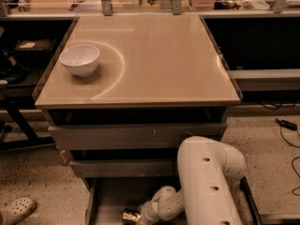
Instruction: Pick orange can from bottom drawer and place on counter
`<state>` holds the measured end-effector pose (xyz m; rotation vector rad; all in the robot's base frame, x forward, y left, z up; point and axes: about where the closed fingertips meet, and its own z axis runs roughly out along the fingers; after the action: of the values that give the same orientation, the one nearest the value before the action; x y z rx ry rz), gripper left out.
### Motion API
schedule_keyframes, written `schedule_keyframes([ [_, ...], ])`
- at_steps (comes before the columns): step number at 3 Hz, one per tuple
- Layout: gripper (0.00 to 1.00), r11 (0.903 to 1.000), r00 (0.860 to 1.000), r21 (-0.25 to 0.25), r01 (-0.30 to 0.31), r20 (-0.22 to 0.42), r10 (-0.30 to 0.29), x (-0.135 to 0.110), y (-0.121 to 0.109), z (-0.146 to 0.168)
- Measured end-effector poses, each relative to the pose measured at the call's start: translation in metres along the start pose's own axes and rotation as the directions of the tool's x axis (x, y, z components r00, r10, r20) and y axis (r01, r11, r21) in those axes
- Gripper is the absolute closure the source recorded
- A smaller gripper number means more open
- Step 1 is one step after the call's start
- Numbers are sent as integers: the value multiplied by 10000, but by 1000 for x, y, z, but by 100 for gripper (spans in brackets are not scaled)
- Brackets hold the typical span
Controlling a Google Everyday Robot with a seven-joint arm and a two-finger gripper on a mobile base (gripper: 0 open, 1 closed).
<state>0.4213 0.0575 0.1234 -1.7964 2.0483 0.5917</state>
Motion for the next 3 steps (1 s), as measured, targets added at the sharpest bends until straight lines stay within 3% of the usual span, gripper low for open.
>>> schedule_keyframes([
  [1,100,10000,9993,57,3,366,-5,-8,5,-17],
  [3,100,9938,9859,675,-883,1486,775,-31,28,-121],
])
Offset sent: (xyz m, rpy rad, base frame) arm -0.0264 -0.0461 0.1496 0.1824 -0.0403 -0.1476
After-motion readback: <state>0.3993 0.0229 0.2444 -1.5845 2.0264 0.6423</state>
